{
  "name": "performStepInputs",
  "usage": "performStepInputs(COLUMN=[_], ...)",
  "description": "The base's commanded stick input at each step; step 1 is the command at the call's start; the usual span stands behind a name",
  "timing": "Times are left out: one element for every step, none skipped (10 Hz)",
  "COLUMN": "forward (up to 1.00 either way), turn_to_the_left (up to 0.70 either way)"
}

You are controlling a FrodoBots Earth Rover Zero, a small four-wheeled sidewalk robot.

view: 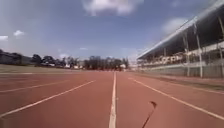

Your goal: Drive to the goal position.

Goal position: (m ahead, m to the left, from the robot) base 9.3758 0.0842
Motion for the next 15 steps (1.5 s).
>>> performStepInputs(forward=[0.70,0.70,0.70,0.70,0.70,0.70,0.70,0.70,0.70,0.70,0.70,0.70,0.70,0.70,0.70], turn_to_the_left=[0.00,0.00,0.00,0.00,0.00,0.00,0.00,0.00,0.00,0.00,0.00,0.00,0.00,0.00,0.00])
